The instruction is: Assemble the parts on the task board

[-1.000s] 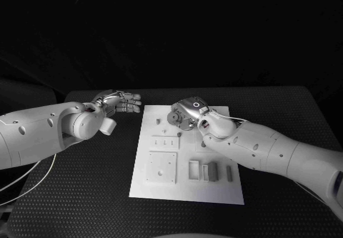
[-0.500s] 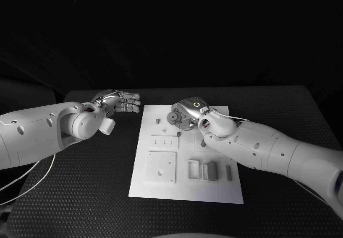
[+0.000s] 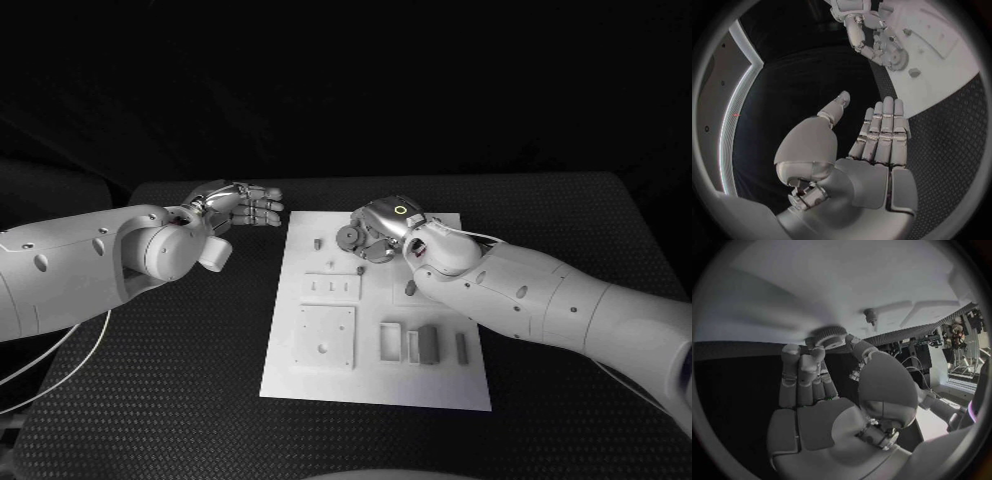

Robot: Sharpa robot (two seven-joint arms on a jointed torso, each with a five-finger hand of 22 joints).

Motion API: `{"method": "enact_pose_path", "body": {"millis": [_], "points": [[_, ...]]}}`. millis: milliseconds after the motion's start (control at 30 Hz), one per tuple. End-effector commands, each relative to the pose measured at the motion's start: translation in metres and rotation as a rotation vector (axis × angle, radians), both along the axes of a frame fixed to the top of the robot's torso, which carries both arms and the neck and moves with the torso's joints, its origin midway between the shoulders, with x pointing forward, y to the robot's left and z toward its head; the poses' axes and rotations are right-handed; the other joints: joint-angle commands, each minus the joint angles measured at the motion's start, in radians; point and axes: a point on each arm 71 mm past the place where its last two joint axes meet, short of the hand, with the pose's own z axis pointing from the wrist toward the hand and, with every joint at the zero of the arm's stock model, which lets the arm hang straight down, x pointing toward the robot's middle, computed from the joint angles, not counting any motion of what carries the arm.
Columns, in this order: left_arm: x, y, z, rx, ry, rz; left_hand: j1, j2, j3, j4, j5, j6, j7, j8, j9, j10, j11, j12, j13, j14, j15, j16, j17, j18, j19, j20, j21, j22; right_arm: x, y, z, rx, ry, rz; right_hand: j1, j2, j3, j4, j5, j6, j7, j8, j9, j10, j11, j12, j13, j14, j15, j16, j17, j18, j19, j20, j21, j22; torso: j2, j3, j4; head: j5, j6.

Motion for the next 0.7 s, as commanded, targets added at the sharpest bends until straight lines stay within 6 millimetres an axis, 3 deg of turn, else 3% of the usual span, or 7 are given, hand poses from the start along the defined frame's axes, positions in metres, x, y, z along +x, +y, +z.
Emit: {"method": "enact_pose_path", "body": {"millis": [33, 67, 133, 167, 400, 533, 700], "points": [[0.0001, -0.0016, 0.0012, -0.002, -0.007, -0.009, -0.012, -0.002, 0.002, 0.006, 0.004, -0.010, 0.024, 0.005, 0.001, -0.006, 0.000, -0.004, 0.001, 0.005, 0.001, -0.006, 0.001, -0.011, -0.004, 0.000, -0.005, -0.001, 0.0005, -0.0011, -0.0040, -0.025, 0.041, -0.001, -0.014, 0.006, -0.001, 0.013, 0.002, 0.022, 0.007, 0.008, -0.002, -0.008, 0.000, 0.007, 0.003, -0.005, -0.006, 0.006, 0.002, 0.048, -0.005, -0.004, 0.000, 0.020, 0.000, -0.0001, 0.0003, 0.000, 0.000], [0.0000, -0.0013, 0.0012, -0.002, -0.007, -0.008, -0.013, -0.002, 0.003, 0.006, 0.004, -0.010, 0.024, 0.005, 0.001, -0.007, 0.000, -0.004, 0.001, 0.005, 0.001, -0.006, 0.001, -0.011, -0.004, 0.000, -0.005, -0.001, 0.0008, -0.0014, -0.0044, -0.029, 0.046, -0.002, -0.018, 0.012, 0.000, 0.018, 0.003, 0.025, 0.006, 0.010, -0.002, -0.009, -0.001, 0.008, 0.004, -0.005, -0.007, 0.007, 0.002, 0.048, -0.005, -0.004, 0.000, 0.020, 0.000, -0.0001, 0.0003, 0.000, 0.000], [0.0000, -0.0009, 0.0012, -0.002, -0.007, -0.006, -0.014, -0.002, 0.003, 0.006, 0.004, -0.010, 0.024, 0.005, 0.001, -0.007, 0.000, -0.004, 0.001, 0.005, 0.001, -0.006, 0.001, -0.011, -0.004, 0.000, -0.005, -0.001, 0.0013, -0.0022, -0.0052, -0.041, 0.058, -0.003, -0.020, 0.019, 0.017, 0.032, 0.121, 0.030, 0.003, 0.014, -0.001, -0.010, -0.005, 0.011, 0.008, -0.006, -0.008, 0.008, 0.003, 0.048, -0.008, -0.007, 0.001, 0.021, 0.000, -0.0005, 0.0001, -0.001, 0.000], [0.0000, -0.0008, 0.0012, -0.002, -0.007, -0.006, -0.014, -0.002, 0.003, 0.006, 0.004, -0.010, 0.024, 0.005, 0.001, -0.007, 0.000, -0.004, 0.001, 0.005, 0.001, -0.006, 0.001, -0.011, -0.004, 0.000, -0.005, -0.001, 0.0016, -0.0026, -0.0056, -0.044, 0.066, -0.003, -0.025, 0.026, 0.012, 0.035, 0.139, 0.033, 0.003, 0.017, -0.001, -0.010, -0.005, 0.013, 0.010, -0.006, -0.010, 0.009, 0.004, 0.048, -0.007, -0.006, 0.005, 0.022, 0.000, -0.0005, 0.0001, -0.001, 0.000], [-0.0001, 0.0000, 0.0012, 0.000, -0.007, -0.003, -0.014, -0.001, 0.003, 0.006, 0.004, -0.010, 0.024, 0.005, 0.001, -0.007, 0.000, -0.004, 0.001, 0.005, 0.001, -0.007, 0.002, -0.011, -0.004, 0.000, -0.005, -0.001, -0.0013, -0.0003, -0.0052, -0.045, 0.089, 0.016, -0.031, 0.057, -0.001, 0.039, 0.146, 0.057, -0.005, 0.032, 0.001, -0.013, -0.011, 0.020, 0.017, -0.008, -0.016, 0.010, 0.005, 0.048, -0.012, -0.007, 0.011, 0.022, 0.000, -0.0002, -0.0002, -0.003, -0.001], [-0.0002, 0.0005, 0.0012, 0.000, -0.007, -0.001, -0.014, -0.001, 0.003, 0.006, 0.004, -0.010, 0.024, 0.005, 0.001, -0.007, 0.000, -0.004, 0.001, 0.005, 0.001, -0.007, 0.002, -0.011, -0.005, 0.000, -0.006, -0.001, -0.0038, 0.0016, -0.0034, -0.040, 0.087, 0.027, -0.012, 0.096, -0.012, 0.013, 0.151, 0.084, -0.014, 0.049, 0.006, -0.012, -0.020, 0.026, 0.023, -0.008, -0.025, 0.012, 0.007, 0.048, -0.017, -0.008, 0.018, 0.022, 0.000, -0.0001, -0.0007, -0.003, -0.002], [-0.0004, 0.0015, 0.0012, 0.001, -0.007, 0.001, -0.015, -0.001, 0.004, 0.005, 0.004, -0.010, 0.024, 0.005, 0.001, -0.007, 0.000, -0.005, 0.001, 0.005, 0.001, -0.007, 0.002, -0.011, -0.005, 0.000, -0.006, -0.001, -0.0047, 0.0002, -0.0005, -0.039, 0.076, 0.026, -0.013, 0.094, -0.021, 0.003, 0.151, 0.087, -0.016, 0.052, 0.006, -0.012, -0.022, 0.026, 0.025, -0.007, -0.026, 0.012, 0.007, 0.048, -0.019, -0.008, 0.020, 0.022, 0.000, -0.0003, -0.0004, -0.003, -0.002]]}}
